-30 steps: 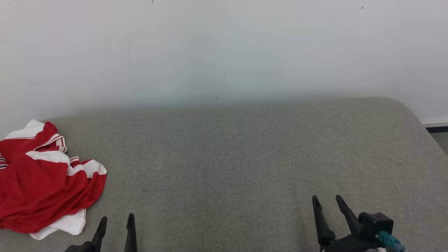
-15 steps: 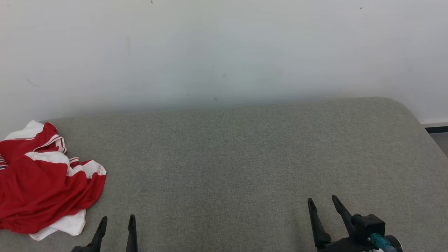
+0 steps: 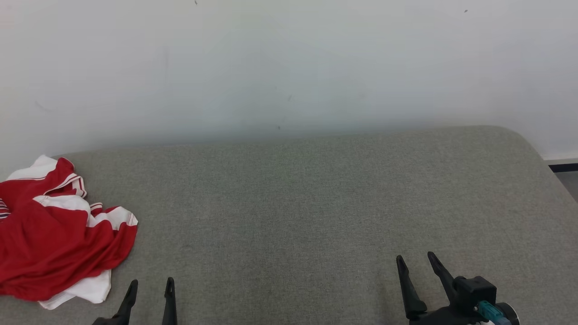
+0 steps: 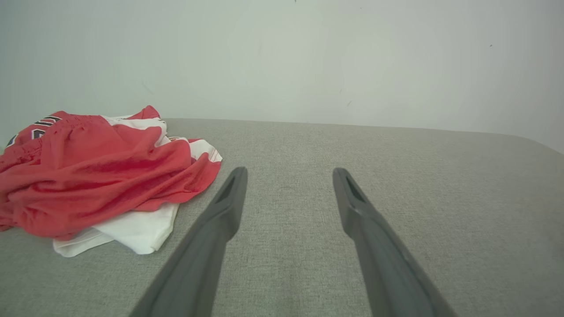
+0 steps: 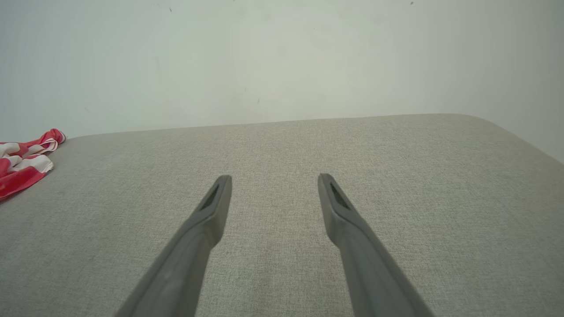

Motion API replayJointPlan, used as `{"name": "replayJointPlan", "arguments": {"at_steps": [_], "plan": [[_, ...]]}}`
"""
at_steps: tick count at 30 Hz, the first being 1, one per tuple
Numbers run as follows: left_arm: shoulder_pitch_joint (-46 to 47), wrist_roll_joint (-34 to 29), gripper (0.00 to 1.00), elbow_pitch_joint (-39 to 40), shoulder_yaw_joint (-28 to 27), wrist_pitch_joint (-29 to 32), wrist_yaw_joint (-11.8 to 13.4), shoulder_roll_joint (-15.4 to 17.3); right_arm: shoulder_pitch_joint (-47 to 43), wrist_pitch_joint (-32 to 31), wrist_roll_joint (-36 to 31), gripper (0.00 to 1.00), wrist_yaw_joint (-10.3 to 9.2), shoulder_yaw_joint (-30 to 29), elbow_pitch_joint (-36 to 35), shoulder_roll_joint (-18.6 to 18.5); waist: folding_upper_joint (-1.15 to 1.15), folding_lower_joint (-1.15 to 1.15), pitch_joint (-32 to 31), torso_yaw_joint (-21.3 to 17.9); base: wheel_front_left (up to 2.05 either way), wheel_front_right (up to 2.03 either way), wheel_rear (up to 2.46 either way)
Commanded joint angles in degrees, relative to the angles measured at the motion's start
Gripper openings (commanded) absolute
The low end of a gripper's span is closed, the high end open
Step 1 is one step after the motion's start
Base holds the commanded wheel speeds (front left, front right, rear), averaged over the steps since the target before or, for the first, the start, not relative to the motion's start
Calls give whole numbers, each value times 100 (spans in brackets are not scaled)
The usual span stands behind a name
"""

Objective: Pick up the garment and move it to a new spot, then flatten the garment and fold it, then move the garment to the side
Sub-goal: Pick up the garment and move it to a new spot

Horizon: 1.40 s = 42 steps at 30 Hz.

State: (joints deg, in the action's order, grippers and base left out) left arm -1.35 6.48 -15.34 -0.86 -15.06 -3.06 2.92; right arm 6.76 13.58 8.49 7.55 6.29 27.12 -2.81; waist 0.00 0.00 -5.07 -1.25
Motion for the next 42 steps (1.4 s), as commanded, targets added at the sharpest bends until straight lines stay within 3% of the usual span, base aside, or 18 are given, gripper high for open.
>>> {"name": "replayJointPlan", "arguments": {"at_steps": [1,9,33,42], "plan": [[23,1,100,-13,-6,-18,-4,0,3,20,24,100,-12,-16,2,-13,0,0,5,26,0,0,0],[22,58,100,40,3,-18,-4,0,-11,41,-6,100,-12,-31,-32,-12,0,0,11,384,0,0,0],[-402,-143,100,300,-271,-12,92,166,-119,157,376,100,-12,213,167,-11,0,0,-175,2407,0,0,0],[-617,-95,100,473,-370,-12,216,206,-60,166,442,100,-13,323,204,-12,0,0,-184,2603,0,0,0]]}}
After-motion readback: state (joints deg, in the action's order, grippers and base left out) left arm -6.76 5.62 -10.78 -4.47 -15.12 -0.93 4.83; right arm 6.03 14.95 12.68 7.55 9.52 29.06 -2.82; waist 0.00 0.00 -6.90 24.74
